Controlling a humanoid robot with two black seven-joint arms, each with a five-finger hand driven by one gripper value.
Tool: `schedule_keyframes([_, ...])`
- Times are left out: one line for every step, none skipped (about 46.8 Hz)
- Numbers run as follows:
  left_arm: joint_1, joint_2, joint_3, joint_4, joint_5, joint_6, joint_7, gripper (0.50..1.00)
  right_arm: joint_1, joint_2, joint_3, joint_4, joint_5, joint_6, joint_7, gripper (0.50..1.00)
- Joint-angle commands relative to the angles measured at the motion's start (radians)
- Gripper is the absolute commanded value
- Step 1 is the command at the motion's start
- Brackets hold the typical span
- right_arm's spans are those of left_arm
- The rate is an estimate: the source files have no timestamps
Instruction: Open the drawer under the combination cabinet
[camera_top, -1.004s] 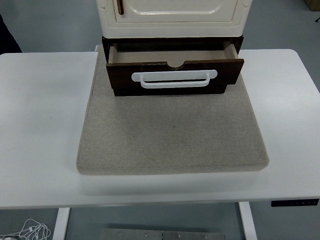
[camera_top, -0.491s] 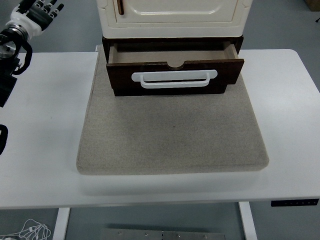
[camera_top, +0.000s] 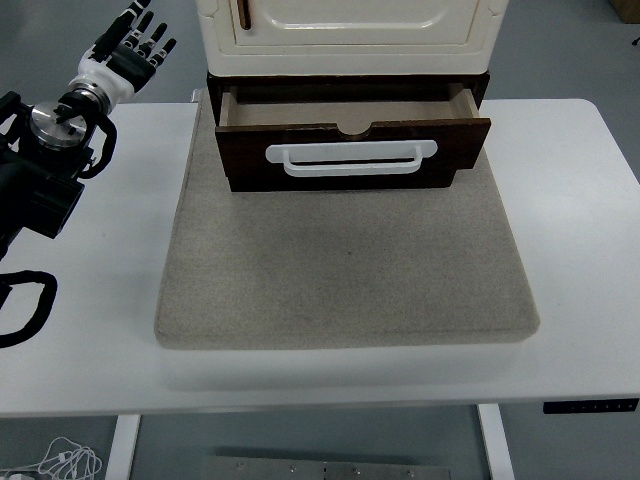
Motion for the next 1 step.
schedule_keyframes([0.002, -0.001, 0.000, 0.000, -0.007, -0.011, -0.003, 1.000, 0.000, 0.000, 0.000, 0.000, 0.000, -0.001, 0.000, 0.926])
